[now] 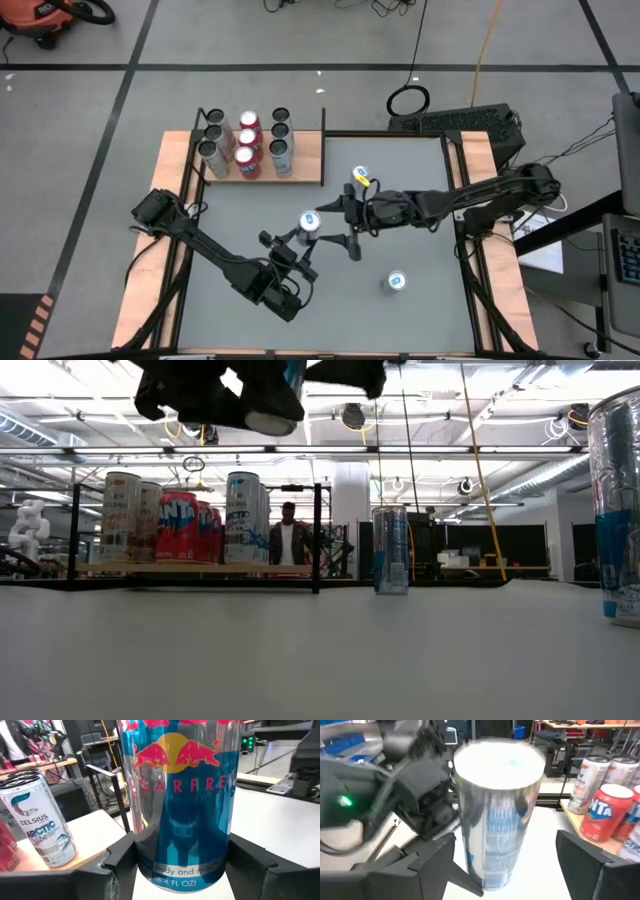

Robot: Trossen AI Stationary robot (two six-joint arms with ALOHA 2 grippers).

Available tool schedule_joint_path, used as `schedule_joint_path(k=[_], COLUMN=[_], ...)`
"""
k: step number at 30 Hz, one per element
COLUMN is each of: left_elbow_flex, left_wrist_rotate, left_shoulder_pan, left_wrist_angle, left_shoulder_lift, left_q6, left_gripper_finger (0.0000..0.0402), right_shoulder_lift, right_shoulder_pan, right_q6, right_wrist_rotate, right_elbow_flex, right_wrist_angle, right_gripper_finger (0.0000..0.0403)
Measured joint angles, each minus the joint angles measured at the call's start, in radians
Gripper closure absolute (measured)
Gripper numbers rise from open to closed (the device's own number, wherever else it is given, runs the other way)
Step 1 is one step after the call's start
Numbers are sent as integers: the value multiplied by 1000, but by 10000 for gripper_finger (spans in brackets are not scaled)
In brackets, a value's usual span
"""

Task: Place canned beverage on shelf
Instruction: Put the bottom left blue soda can on the shelf

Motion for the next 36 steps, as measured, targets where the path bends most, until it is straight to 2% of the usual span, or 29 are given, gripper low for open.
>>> schedule_joint_path(k=[7, 11, 21, 27, 32, 36], left_elbow_flex=[0, 1, 0, 0, 0, 0], left_wrist_rotate=[-62, -103, -132, -155, -152, -150], left_shoulder_pan=[31, 62, 113, 126, 133, 133], left_wrist_angle=[44, 85, 207, 226, 226, 227], left_shoulder_lift=[46, 67, 113, 112, 112, 112], left_q6=[0, 15, 134, 135, 135, 135], left_gripper_finger=[172, 172, 172, 172, 172, 172], right_shoulder_lift=[-21, -7, 3, 27, 41, 42], right_shoulder_pan=[0, 0, -28, -62, -66, -78], right_q6=[-33, -57, -80, -115, -167, -161], right_wrist_rotate=[49, 49, 77, 70, 65, 20], right_elbow_flex=[127, 176, 185, 185, 185, 185], right_wrist_angle=[-253, -296, -288, -275, -230, -221], right_gripper_finger=[119, 119, 119, 120, 141, 167])
